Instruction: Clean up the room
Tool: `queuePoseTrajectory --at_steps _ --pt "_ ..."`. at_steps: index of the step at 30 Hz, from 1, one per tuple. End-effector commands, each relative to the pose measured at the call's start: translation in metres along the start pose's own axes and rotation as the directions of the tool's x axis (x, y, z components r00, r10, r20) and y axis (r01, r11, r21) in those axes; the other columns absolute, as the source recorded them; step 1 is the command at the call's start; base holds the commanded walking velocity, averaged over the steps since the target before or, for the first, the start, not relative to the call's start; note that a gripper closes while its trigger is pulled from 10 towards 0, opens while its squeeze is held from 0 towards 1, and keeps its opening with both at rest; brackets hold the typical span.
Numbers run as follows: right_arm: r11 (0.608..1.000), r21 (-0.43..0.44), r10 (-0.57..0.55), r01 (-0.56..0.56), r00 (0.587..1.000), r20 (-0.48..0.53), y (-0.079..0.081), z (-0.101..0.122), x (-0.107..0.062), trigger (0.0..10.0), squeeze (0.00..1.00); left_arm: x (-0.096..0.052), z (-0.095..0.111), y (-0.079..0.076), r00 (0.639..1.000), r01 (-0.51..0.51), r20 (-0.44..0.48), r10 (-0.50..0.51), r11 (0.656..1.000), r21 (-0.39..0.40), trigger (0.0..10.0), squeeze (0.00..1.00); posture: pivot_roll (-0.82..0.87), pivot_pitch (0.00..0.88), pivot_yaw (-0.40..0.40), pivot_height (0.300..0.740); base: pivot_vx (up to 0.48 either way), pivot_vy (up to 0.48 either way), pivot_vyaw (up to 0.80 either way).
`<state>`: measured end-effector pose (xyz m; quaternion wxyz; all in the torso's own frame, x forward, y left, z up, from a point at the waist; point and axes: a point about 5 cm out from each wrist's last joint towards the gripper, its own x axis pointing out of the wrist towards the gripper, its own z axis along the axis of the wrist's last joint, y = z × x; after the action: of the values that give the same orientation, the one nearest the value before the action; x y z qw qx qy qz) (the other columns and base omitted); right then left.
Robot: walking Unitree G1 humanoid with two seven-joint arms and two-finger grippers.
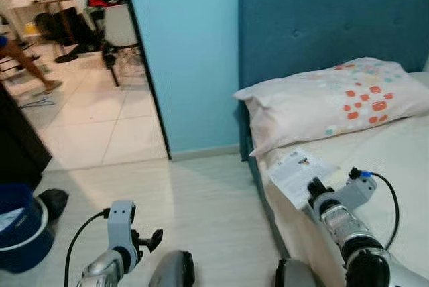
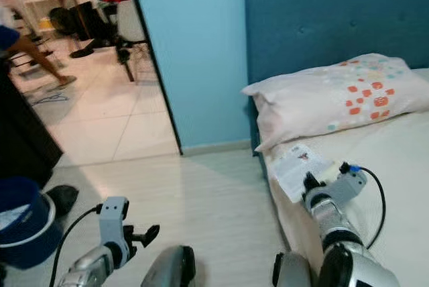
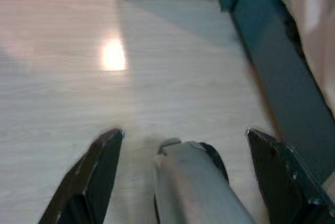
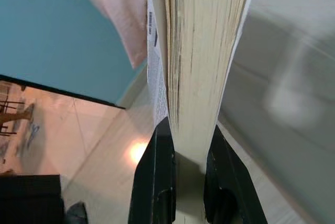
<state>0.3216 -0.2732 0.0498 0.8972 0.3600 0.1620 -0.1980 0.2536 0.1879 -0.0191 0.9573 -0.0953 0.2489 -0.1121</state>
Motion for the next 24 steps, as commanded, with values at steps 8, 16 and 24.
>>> queuePoseTrajectory --at_steps 8,16,24 --pt "0.998 -0.022 -0.057 0.058 0.997 0.05 -0.009 0.01 -0.001 10.0 0.0 -0.004 -0.008 -0.004 0.999 0.024 -0.036 -0.024 1.0 0.003 10.0 0.0 0.23 0.169 0.075 0.57 0.0 0.0 0.0" --pt "0.997 -0.034 -0.069 0.071 0.996 0.057 -0.008 0.013 -0.001 10.0 0.0 -0.007 -0.009 -0.006 0.999 0.029 -0.036 -0.028 1.0 0.004 10.0 0.0 0.23 0.173 0.072 0.57 0.0 0.0 0.0" --pt "0.997 -0.033 -0.073 0.076 0.994 0.076 -0.006 0.018 0.0 10.0 0.0 -0.014 -0.011 -0.006 0.999 0.028 -0.039 -0.028 1.0 0.005 10.0 0.0 0.24 0.187 0.074 0.57 0.0 0.0 0.0"
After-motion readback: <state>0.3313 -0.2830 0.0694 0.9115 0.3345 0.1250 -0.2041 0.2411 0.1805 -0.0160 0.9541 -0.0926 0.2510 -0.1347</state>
